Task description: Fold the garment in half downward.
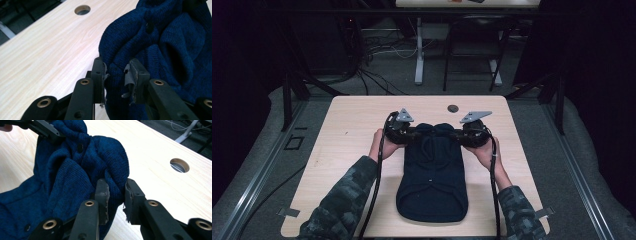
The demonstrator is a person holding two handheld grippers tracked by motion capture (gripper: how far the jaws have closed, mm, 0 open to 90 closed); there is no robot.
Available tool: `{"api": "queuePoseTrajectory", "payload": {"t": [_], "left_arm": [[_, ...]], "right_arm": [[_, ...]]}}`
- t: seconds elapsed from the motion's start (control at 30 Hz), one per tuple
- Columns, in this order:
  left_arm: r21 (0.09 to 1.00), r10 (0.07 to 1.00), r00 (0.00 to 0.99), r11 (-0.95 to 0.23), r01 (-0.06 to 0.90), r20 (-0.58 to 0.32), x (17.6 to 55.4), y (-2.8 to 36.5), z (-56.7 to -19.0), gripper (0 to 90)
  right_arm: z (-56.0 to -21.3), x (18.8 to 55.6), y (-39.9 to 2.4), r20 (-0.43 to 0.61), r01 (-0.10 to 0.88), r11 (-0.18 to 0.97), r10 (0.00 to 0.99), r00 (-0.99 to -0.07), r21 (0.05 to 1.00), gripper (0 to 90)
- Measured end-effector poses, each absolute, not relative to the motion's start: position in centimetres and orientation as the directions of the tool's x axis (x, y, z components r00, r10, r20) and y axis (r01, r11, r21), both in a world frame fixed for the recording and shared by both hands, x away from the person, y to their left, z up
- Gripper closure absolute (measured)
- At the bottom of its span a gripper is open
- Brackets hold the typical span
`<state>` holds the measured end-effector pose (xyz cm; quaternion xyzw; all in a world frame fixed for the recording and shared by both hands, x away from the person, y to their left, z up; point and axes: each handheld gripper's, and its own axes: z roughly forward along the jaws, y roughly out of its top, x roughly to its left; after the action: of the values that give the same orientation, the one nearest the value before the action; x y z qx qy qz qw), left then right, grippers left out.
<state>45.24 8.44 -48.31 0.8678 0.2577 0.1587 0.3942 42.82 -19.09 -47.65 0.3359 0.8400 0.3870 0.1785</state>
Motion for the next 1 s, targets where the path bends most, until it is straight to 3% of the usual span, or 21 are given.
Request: {"api": "queuePoseTrajectory", "payload": {"t": [1.0], "left_arm": [[0.783, 0.505, 0.839, -0.599, 0.169, 0.205, 43.7, 8.0, -46.5, 70.6]], "right_arm": [[-46.8, 41.9, -20.1, -0.006, 0.437, 0.454, 0.699, -0.715, 0.776, 74.3]]}}
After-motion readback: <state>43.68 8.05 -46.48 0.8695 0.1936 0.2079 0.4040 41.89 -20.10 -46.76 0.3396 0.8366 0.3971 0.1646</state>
